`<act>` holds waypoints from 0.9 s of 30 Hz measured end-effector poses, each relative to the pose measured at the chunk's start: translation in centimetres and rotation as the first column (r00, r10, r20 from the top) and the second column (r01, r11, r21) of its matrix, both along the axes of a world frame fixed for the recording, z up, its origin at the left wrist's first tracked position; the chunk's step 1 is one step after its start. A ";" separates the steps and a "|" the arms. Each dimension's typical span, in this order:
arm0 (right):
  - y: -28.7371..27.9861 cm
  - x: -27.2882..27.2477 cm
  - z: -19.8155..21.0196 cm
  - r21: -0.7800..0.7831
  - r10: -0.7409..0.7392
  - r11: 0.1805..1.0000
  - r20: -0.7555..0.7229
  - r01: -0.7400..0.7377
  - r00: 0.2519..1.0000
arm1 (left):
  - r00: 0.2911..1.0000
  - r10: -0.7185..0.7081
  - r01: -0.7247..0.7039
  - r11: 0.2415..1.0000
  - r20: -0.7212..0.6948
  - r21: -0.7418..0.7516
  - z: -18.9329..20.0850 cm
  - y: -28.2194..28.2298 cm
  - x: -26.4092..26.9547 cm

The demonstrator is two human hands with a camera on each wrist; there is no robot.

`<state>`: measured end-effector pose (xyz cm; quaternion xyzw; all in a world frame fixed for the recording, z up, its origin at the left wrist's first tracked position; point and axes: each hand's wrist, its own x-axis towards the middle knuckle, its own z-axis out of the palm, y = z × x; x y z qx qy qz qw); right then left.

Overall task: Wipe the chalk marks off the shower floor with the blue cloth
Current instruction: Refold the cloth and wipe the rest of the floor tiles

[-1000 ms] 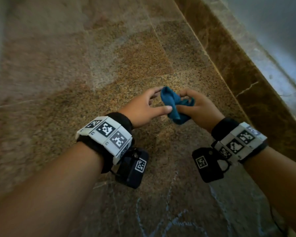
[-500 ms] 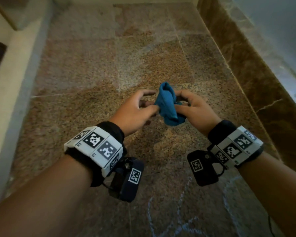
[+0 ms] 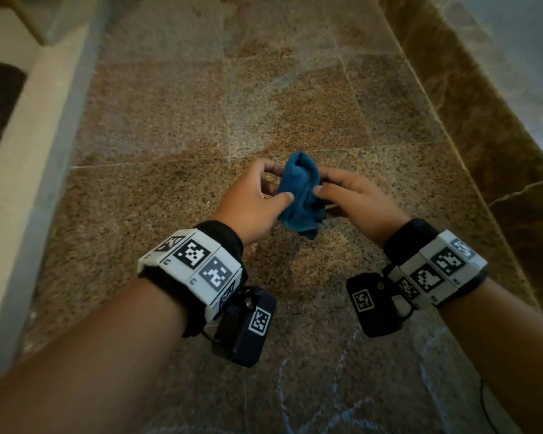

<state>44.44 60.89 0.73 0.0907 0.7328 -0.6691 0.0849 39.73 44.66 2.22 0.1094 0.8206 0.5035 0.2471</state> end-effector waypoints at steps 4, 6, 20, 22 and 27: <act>-0.1 0.1 -0.7 0.001 0.007 1.000 -0.003 -0.007 1.000 | 0.999 -0.032 0.032 0.999 -0.027 -0.022 -0.5 0.1 -0.3; 0.2 -0.2 -1.5 0.084 -0.009 0.996 -0.005 0.009 1.000 | 0.998 -0.057 0.056 0.998 -0.037 -0.031 -0.7 -0.1 -0.4; 0.9 -0.7 -2.9 0.027 -0.219 0.975 -0.012 0.219 0.976 | 0.983 -0.152 0.143 0.985 0.101 0.095 -1.3 0.4 -0.5; 1.0 -0.7 -3.0 0.033 -0.215 0.976 -0.056 0.217 0.975 | 0.984 -0.151 0.147 0.988 0.095 0.052 -1.6 0.5 -0.7; 1.7 -0.7 -2.9 0.091 -0.217 0.969 -0.119 0.228 0.969 | 0.988 -0.097 0.096 0.995 0.117 0.010 -2.5 0.0 -0.7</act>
